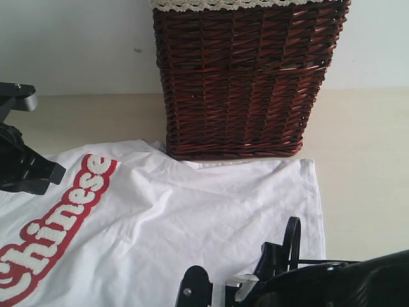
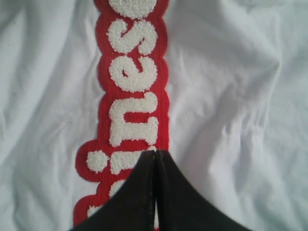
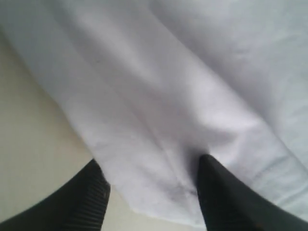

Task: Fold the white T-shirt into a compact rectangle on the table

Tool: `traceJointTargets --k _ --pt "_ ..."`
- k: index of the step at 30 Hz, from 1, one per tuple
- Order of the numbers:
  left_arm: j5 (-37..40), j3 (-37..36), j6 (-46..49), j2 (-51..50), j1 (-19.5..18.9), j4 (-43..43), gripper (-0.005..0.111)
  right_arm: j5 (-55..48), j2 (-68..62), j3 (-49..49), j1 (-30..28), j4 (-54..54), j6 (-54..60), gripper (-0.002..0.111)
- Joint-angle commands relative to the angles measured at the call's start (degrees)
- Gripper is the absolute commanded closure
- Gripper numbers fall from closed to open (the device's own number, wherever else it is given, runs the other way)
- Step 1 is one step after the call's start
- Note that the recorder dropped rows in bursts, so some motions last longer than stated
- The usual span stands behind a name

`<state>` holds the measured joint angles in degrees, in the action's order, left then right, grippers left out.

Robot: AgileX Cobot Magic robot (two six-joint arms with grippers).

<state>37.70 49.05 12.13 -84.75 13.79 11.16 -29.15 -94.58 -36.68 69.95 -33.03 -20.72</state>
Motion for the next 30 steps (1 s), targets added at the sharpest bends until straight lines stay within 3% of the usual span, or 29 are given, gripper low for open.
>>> traceJointTargets --k 1,5,12,17,22,28,30 --pt "0.30 0.38 0.15 0.09 0.00 0.51 0.107 -4.41 -2.43 -0.34 0.01 -10.15 -13.05 0.068" --pt "0.05 0.38 0.15 0.09 0.00 0.51 0.107 -9.05 -0.89 -2.68 0.01 -9.06 -11.25 0.089" --pt "-0.09 0.38 0.15 0.09 0.00 0.51 0.107 -10.21 1.97 -3.09 0.01 -3.28 -5.03 0.108" --pt "-0.07 0.38 0.28 0.09 0.00 0.51 0.107 -11.81 5.28 -3.09 1.94 10.95 9.01 0.108" --pt "-1.05 0.38 0.61 0.09 0.00 0.51 0.107 -19.19 10.36 -3.09 9.32 28.04 27.43 0.108" --pt "-1.22 0.38 0.72 0.09 0.00 0.51 0.107 -22.10 12.47 -3.09 13.71 40.34 35.51 0.108" --pt "-0.59 0.38 0.72 0.09 0.00 0.51 0.107 -22.65 12.17 -3.09 13.71 40.38 35.62 0.100"
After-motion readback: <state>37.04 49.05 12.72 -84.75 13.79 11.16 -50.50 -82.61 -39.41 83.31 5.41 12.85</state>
